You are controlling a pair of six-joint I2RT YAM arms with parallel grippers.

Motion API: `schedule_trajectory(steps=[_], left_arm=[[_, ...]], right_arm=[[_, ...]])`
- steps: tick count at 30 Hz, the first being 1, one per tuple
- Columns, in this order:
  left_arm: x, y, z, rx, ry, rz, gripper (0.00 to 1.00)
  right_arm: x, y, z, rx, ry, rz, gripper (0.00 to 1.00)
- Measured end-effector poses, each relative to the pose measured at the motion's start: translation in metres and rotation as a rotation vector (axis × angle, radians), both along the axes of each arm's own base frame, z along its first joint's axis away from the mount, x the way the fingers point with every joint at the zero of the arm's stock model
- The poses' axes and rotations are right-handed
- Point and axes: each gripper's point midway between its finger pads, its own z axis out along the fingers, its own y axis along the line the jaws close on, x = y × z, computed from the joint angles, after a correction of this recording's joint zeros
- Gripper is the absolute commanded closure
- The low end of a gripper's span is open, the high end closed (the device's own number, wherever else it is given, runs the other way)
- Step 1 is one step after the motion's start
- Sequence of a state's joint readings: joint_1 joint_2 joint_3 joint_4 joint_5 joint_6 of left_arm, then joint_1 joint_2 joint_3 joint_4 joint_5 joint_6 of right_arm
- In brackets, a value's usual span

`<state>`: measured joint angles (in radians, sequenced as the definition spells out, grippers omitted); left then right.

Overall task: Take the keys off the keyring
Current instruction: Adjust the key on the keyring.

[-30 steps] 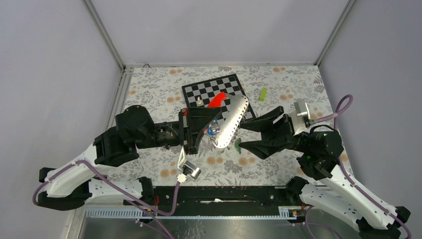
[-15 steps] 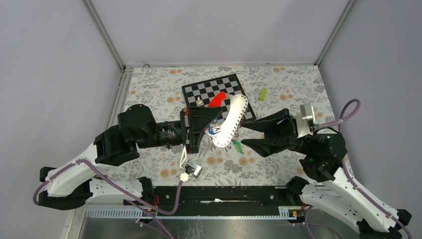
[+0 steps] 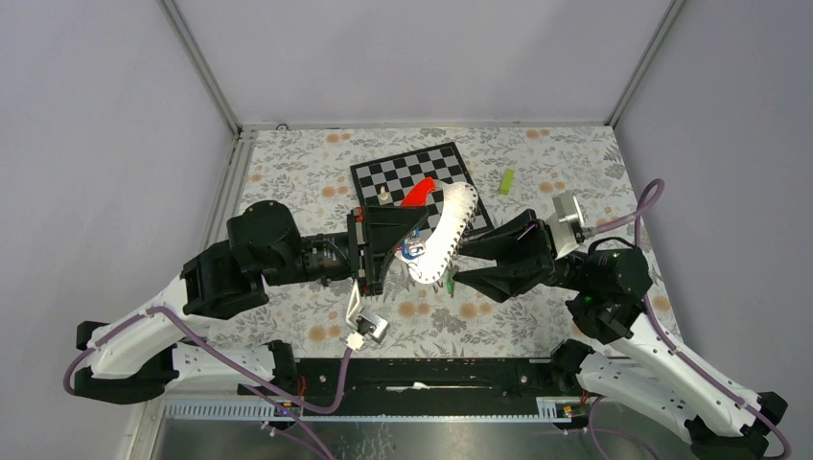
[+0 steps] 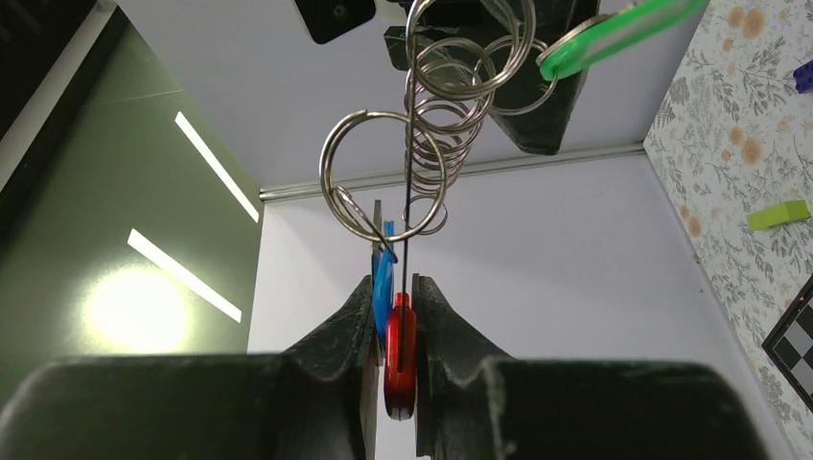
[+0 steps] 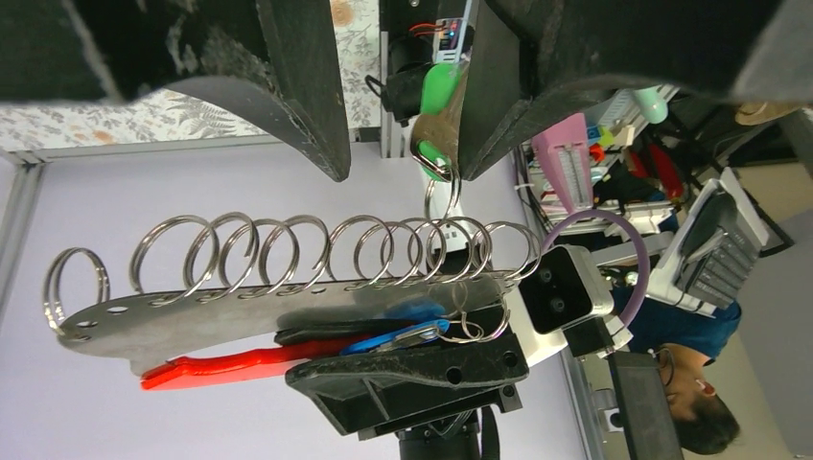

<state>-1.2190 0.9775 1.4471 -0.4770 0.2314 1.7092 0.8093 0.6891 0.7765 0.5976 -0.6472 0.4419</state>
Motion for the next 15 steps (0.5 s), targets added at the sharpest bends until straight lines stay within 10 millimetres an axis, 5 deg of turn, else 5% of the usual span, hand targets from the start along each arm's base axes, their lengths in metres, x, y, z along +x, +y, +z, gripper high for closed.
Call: schedule_trajectory(steps=[15], left_arm=[[0.0003,-0.0007,-0.0006,0.002,0.001,0.000,1.00]], right_arm=[[-0.0061,0.0001,0.0035,0.013,-0.003,0.038,0.59]])
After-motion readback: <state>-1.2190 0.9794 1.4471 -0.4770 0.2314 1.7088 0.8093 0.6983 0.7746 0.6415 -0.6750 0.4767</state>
